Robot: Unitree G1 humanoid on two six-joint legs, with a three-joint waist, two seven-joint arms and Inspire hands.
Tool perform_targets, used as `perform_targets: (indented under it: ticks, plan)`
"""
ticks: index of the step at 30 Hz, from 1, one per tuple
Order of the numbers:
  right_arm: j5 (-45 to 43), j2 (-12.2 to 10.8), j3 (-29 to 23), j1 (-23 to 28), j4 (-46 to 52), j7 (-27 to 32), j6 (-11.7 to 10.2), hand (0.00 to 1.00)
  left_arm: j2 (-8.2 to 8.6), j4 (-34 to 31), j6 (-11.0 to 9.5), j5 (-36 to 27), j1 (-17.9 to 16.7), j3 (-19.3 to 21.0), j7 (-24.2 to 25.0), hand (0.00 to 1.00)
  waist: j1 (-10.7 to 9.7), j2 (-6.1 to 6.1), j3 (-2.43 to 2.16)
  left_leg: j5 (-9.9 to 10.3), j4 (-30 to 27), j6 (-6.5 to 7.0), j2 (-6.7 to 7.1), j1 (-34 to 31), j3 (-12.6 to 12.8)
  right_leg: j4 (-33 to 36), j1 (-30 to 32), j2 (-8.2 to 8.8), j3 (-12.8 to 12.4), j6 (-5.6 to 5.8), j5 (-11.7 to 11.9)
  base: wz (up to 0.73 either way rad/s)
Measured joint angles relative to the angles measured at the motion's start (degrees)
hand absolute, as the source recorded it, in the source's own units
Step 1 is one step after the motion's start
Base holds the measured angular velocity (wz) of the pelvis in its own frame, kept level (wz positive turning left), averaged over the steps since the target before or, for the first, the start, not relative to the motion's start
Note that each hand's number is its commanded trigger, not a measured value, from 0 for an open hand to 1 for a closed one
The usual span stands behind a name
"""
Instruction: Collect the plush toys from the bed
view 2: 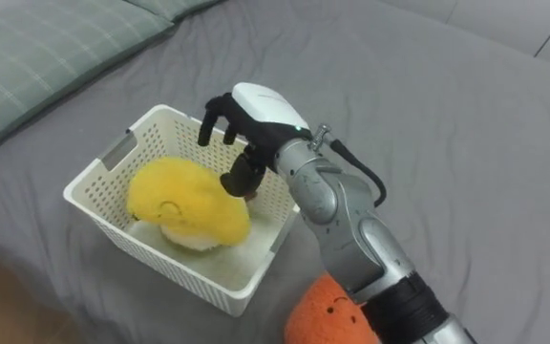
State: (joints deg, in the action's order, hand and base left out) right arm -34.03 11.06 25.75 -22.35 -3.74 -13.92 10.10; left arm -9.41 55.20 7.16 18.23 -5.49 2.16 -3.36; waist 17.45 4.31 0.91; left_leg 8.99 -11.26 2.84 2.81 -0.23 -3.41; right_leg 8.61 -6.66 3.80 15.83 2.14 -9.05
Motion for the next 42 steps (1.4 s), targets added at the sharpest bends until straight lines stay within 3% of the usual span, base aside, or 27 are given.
perform_targets:
  ticks: [9,25,34,38,42]
  plan:
    - [0.0,0.0,0.0,1.2,0.0,-0.1,0.0,0.00,-0.07,0.0,0.0,0.0,0.0,0.0,0.1,0.00,0.1,0.65,-0.14,0.0,0.0,-0.01,-0.05,0.1,0.2,0.0,0.2,-0.04,-0.3,0.00,0.0,0.00]
    - [0.8,0.1,-0.7,1.2,0.0,-0.1,-0.1,0.00,0.03,0.0,-0.1,0.0,-0.3,1.3,-0.1,0.00,0.0,0.72,-0.18,0.0,0.1,-0.02,-0.13,0.5,0.8,0.0,0.2,-0.15,-2.4,0.00,0.0,-0.01]
    - [5.6,0.5,-4.3,1.3,0.0,1.4,-0.1,0.00,0.15,0.0,-0.1,-0.1,-0.6,1.3,-0.6,0.00,-1.3,0.75,-0.20,0.0,0.2,-0.01,-0.14,0.8,1.2,0.0,0.1,-0.12,-2.6,0.00,0.0,-0.01]
    - [10.7,0.4,-8.7,3.8,-0.1,3.6,-0.3,0.00,0.99,-0.1,-0.1,-0.6,-0.8,2.5,-1.2,0.00,-1.6,0.35,0.05,-0.1,0.6,0.07,-0.18,1.4,2.0,0.1,0.0,-0.05,-3.3,0.01,0.0,-0.09]
    - [14.4,0.6,-11.9,6.5,-1.9,6.6,-0.6,0.00,1.26,-0.1,-0.1,-0.8,-1.9,2.3,-1.4,0.00,-3.5,0.21,0.11,0.0,0.8,0.11,-0.19,1.8,2.3,0.0,-0.4,-0.04,-3.1,0.03,0.0,-0.02]
